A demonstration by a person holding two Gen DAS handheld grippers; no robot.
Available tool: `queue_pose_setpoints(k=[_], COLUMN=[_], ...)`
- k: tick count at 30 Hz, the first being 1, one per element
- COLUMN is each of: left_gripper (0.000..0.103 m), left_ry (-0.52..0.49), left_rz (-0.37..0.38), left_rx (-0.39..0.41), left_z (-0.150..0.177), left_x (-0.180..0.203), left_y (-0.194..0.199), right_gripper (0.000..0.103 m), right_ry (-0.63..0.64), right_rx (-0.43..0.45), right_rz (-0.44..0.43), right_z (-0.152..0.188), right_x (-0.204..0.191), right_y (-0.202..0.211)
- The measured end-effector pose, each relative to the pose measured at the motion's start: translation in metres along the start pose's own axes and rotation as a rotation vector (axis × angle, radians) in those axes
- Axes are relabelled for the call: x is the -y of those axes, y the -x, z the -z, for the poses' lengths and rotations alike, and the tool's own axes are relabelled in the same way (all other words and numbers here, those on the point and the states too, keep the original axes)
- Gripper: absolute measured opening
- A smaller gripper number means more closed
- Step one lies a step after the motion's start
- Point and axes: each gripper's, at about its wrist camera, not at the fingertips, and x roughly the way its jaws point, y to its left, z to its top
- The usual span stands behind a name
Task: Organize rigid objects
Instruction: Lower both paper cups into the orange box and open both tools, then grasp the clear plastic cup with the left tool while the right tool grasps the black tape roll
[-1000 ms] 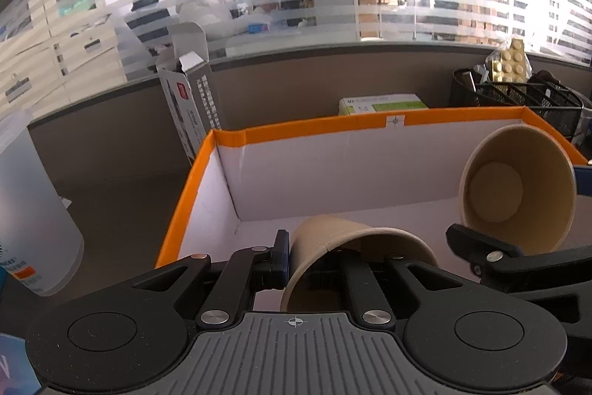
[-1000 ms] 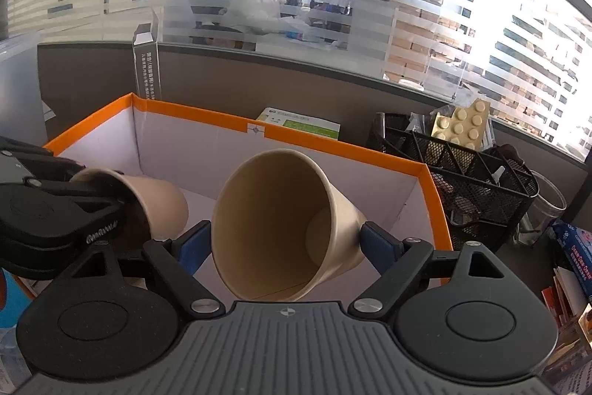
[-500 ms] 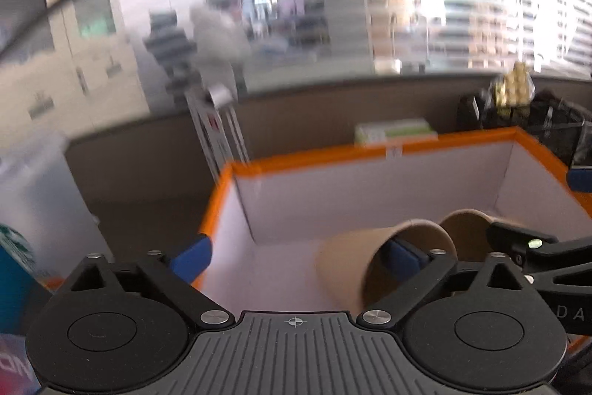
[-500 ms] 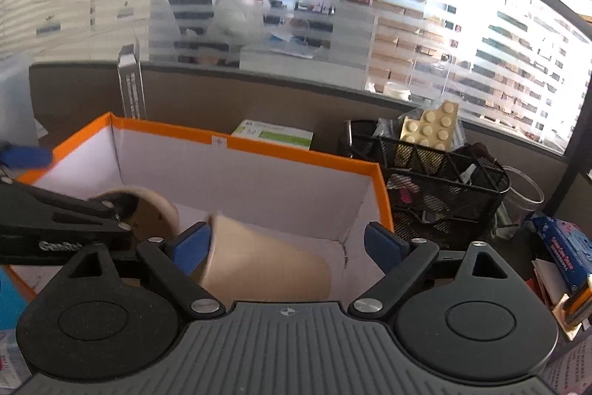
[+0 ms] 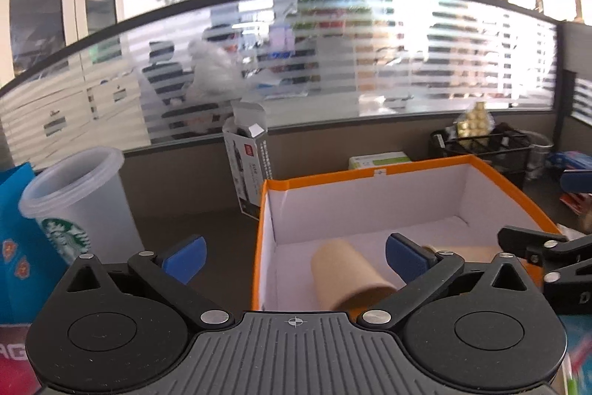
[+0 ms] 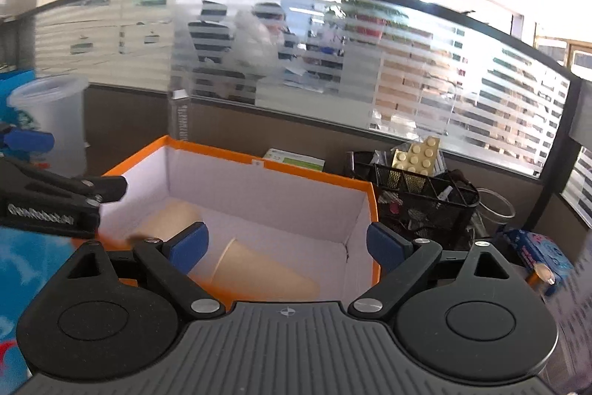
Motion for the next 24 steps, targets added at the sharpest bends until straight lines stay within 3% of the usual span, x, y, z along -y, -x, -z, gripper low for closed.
queue_pose_setpoints(k=[4, 12, 15, 24], left_gripper=[0.103, 0.103, 0.103, 0.103], left_ry=[0.004, -0.094, -0.123, -0.122], left_rz=[0.053, 0.146, 0.179, 0.161], left_rx=[-0.023, -0.09, -0.107, -0.168], left_z=[0.03, 0.083, 0.093, 0.101], left_x=[-0.017, -0.015, -0.011, -0.009], left_y=[0.017, 0.021, 0.02, -0.002], right_gripper=[0.103, 0.103, 0.103, 0.103], right_ry=[-0.002, 0.015, 0.042, 0.121], right_rx=[0.005, -0.121, -0.148, -0.101], right_rz=[-0.044, -0.151, -0.199, -0.307], right_z=[0.035, 0.107, 0.12, 0.125], right_x=[-0.002, -0.002, -0.004, -0.017], right_y=[0.029, 0.042, 0.04, 0.049])
